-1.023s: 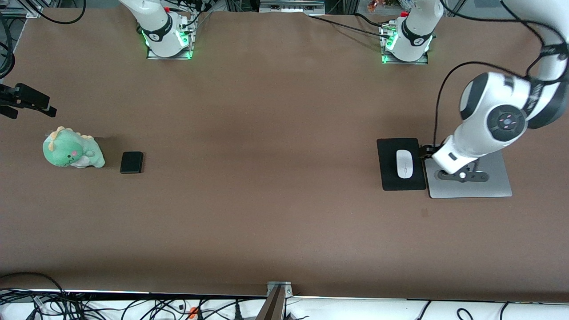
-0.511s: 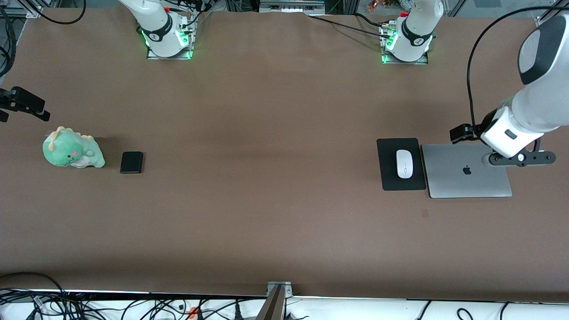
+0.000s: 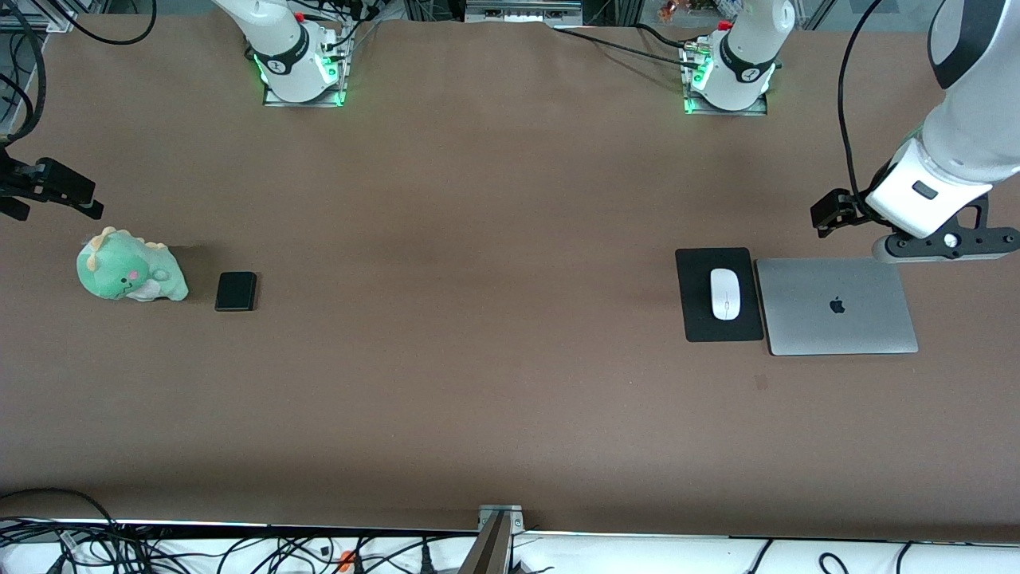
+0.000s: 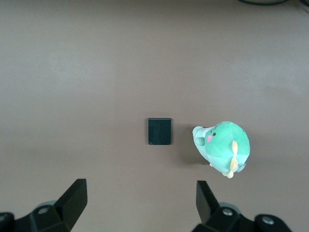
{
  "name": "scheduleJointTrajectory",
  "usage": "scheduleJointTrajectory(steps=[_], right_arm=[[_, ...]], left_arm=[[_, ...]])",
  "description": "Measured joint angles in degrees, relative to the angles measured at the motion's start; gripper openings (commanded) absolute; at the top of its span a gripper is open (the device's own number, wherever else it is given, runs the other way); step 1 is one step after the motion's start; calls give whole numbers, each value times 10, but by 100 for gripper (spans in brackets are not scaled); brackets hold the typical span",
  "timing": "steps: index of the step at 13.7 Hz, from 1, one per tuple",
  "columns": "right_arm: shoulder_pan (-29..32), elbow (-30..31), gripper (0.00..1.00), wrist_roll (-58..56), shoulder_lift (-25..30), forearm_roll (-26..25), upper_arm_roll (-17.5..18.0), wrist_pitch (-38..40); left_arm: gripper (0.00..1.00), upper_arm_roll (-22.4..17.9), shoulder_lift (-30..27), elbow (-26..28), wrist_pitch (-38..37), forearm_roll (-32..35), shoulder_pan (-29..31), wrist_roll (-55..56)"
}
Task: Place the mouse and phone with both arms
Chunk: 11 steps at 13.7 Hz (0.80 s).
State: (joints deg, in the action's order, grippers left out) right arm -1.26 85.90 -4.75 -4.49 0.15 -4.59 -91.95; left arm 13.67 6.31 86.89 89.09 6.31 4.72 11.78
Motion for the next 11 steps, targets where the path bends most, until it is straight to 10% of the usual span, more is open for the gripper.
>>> scheduleJointTrajectory(steps=[3, 11], right_arm=[[-1, 1, 100, 1, 0, 0, 1, 0], [-1, 4, 100, 1, -1, 0, 1, -3]], left_arm=[[100, -97, -17, 1, -1, -50, -63, -1], [100, -106, -19, 6, -1, -52, -73, -1]])
